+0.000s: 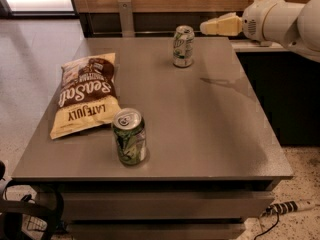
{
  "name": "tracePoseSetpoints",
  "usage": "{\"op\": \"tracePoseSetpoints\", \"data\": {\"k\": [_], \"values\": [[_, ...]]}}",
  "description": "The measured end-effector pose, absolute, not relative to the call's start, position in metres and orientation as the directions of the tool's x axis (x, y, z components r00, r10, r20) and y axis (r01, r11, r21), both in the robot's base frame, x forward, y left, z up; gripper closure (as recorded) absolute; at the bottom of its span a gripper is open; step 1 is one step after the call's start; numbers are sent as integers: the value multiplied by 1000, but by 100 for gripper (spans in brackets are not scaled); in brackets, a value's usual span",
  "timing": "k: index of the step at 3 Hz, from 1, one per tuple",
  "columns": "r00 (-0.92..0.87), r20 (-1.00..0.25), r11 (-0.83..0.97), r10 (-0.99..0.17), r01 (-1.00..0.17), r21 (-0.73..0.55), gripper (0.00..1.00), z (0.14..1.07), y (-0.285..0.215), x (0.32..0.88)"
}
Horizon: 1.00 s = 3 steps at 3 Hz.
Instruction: Pick 7up can
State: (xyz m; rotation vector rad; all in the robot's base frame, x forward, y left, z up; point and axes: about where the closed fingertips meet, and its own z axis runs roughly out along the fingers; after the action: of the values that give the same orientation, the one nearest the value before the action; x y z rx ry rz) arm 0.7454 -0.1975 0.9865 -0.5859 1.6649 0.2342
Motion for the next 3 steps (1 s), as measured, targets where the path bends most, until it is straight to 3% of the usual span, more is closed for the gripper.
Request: {"op": "tracePoseSetpoints", "data": {"k": [1,3], "values": [[-53,-979,859,-199,-490,-148,0,979,-189,777],[-54,-993,797,-106,-602,-52,0,941,-134,789]]}}
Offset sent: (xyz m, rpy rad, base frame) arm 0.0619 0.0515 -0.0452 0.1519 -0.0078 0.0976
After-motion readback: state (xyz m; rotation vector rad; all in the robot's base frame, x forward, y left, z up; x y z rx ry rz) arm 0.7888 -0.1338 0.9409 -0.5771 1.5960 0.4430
